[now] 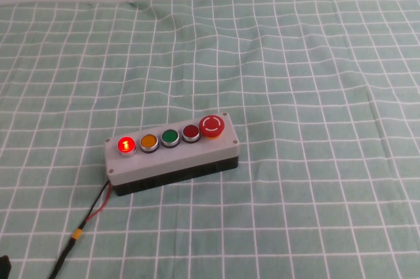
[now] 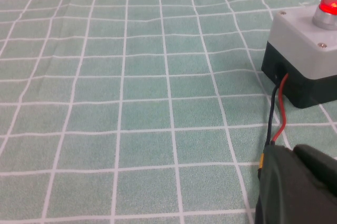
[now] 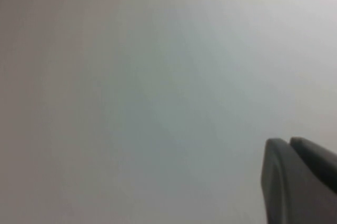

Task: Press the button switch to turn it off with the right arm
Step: Press the button to turn off

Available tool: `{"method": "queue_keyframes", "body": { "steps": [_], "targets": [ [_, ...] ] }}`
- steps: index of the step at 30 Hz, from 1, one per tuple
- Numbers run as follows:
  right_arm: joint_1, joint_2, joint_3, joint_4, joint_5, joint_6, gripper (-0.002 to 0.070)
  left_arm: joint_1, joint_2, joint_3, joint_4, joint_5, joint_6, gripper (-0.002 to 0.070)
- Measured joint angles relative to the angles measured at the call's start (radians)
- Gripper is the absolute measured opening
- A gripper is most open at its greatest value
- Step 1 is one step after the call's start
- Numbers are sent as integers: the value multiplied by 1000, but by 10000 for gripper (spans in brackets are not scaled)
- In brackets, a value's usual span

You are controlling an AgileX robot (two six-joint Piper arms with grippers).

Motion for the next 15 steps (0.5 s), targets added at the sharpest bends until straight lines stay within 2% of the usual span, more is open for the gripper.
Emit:
{"method": "queue_keyframes", "body": {
  "steps": [6, 11, 15],
  "targets": [
    [0, 257, -125, 7, 281, -29, -16, 0, 0, 0, 0, 0, 0, -3],
    [0, 392, -127, 19, 303, -119, -16, 0, 0, 0, 0, 0, 0, -3],
    [0, 455, -127, 163, 303, -129, -16, 0, 0, 0, 0, 0, 0, -3]
  ]
}}
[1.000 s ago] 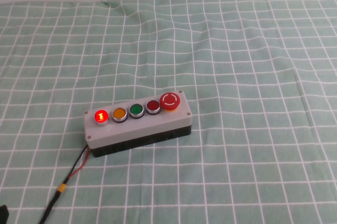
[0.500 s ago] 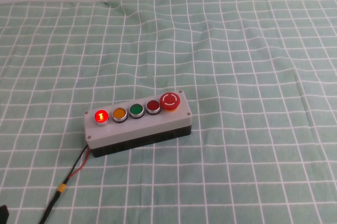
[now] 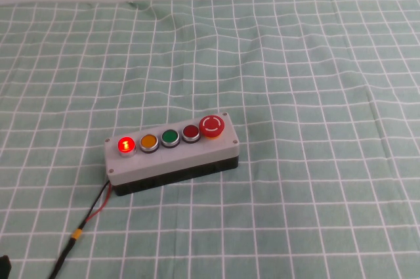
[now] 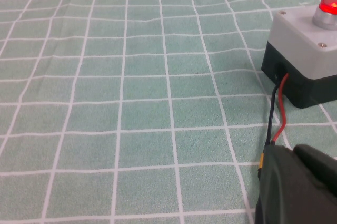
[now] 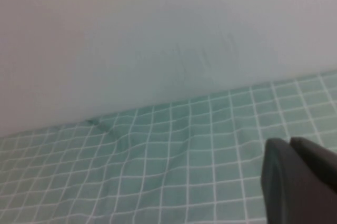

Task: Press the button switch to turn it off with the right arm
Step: Press the button to turn off

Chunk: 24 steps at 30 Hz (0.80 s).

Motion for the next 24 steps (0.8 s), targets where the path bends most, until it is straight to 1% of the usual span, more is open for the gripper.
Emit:
{"method": "queue_keyframes", "body": {
  "steps": [4, 9, 12, 17, 21, 24],
  "targets": [
    [0, 73, 0, 89, 7, -22, -16, 0, 0, 0, 0, 0, 0, -3],
    [0, 173, -45, 109, 60, -82, -16, 0, 0, 0, 0, 0, 0, -3],
    [0, 251, -108, 124, 124, -157, -16, 0, 0, 0, 0, 0, 0, -3],
    [0, 418, -282, 198, 317, -385, -16, 0, 0, 0, 0, 0, 0, -3],
    [5, 581, -450, 217, 483, -439, -16, 0, 0, 0, 0, 0, 0, -3],
    [44, 697, -562, 205, 561, -444, -16, 0, 0, 0, 0, 0, 0, -3]
  ]
}}
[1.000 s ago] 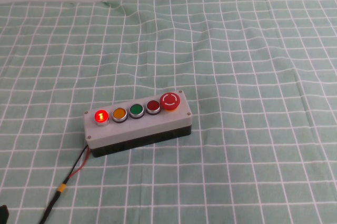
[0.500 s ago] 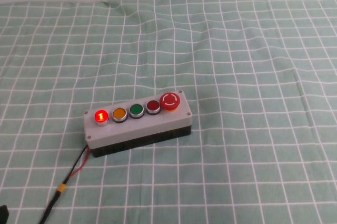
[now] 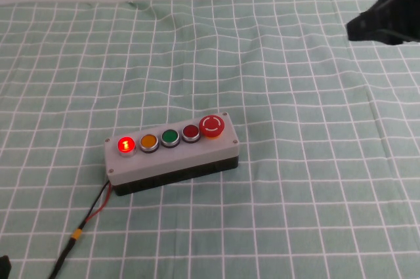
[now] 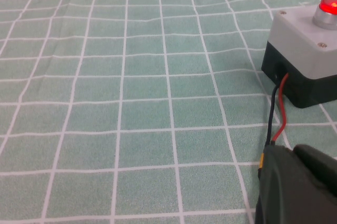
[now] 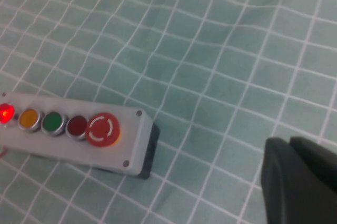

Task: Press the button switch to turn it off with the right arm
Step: Press the button to turn off

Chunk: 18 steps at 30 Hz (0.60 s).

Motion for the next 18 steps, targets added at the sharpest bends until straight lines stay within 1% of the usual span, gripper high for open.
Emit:
{"method": "queue_keyframes", "body": {
  "steps": [3, 8, 11, 18],
  "targets": [
    [82, 96, -97, -57, 32, 8, -16, 0, 0, 0, 0, 0, 0, -3],
    [261, 255, -268, -186, 57, 59, -16, 0, 0, 0, 0, 0, 0, -3],
    [350, 361, -374, -202, 70, 63, -16, 0, 0, 0, 0, 0, 0, -3],
    [493, 570, -602, -204, 84, 64, -16, 0, 0, 0, 0, 0, 0, -3]
  ]
}}
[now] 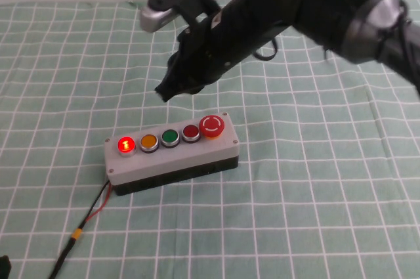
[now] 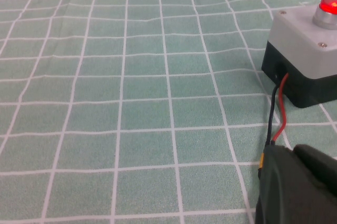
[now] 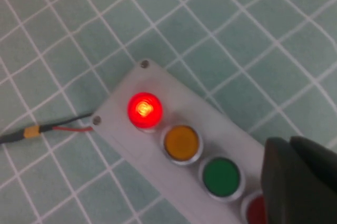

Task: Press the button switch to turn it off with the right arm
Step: Press the button to turn off

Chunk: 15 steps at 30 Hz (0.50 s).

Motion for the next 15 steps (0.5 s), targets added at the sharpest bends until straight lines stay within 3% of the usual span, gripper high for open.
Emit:
{"method": "queue_keyframes", "body": {
  "steps": [15],
  "targets": [
    [130, 179, -122, 33, -20, 0, -16, 0, 0, 0, 0, 0, 0, -3]
  ]
}}
